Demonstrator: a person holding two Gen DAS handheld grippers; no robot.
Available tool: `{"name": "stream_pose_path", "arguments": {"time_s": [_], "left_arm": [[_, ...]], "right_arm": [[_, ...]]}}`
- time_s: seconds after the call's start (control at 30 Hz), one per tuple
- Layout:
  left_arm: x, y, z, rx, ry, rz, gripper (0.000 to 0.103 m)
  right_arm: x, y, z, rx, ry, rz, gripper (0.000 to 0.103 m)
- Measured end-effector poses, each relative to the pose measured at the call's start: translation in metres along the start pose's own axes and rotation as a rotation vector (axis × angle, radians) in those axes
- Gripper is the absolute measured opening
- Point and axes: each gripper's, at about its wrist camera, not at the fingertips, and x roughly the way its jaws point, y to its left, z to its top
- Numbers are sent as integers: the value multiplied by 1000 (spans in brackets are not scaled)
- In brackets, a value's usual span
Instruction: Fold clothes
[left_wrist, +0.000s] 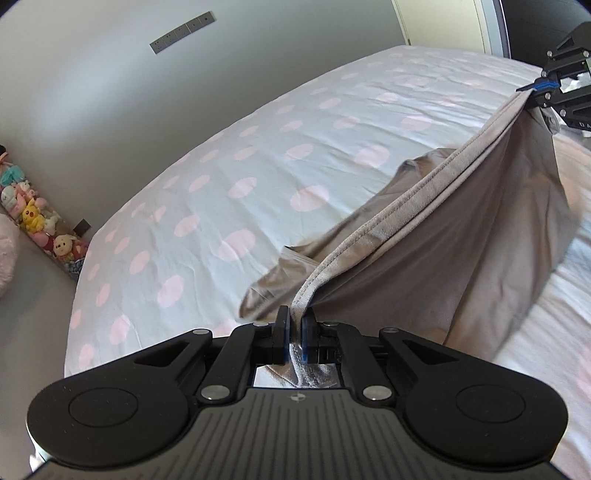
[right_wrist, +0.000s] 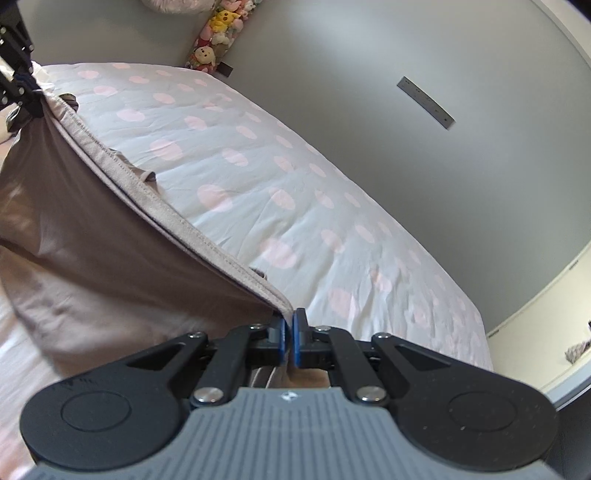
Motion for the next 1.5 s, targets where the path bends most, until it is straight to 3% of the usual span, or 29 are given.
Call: {"name": "stream_pose_path", "arguments": {"time_s": [0.3, 0.47, 0.57, 0.67, 0.73, 0.8, 1.0, 1.2, 1.33, 1.5], "left_arm": [[99, 25, 24, 66, 98, -3, 4], [149, 29, 16, 13, 139, -50, 5], [168, 33, 11, -41, 139, -69, 10], [176, 39, 5, -103, 122, -59, 24], [172, 46, 1, -145, 100, -34, 45], [164, 54, -6, -189, 88, -34, 51], [127, 66, -33, -318, 116, -96, 52], [66, 47, -80, -454, 90, -160, 52], [36, 23, -109, -551, 80, -186, 46], [17, -1, -126, -591, 56, -167, 45]], "right_arm": [[122, 3, 12, -31, 58, 72, 5], [169, 13, 0, -8, 106, 119, 5], [185, 17, -9, -6, 125, 132, 7], [193, 11, -14, 46, 120, 124, 22], [192, 1, -17, 123, 111, 126, 40], [188, -13, -20, 218, 110, 157, 43], [150, -34, -44, 446, 112, 236, 51], [75, -21, -86, 596, 92, 205, 51], [32, 6, -114, 665, 108, 166, 44], [0, 32, -139, 704, 109, 130, 42]]}}
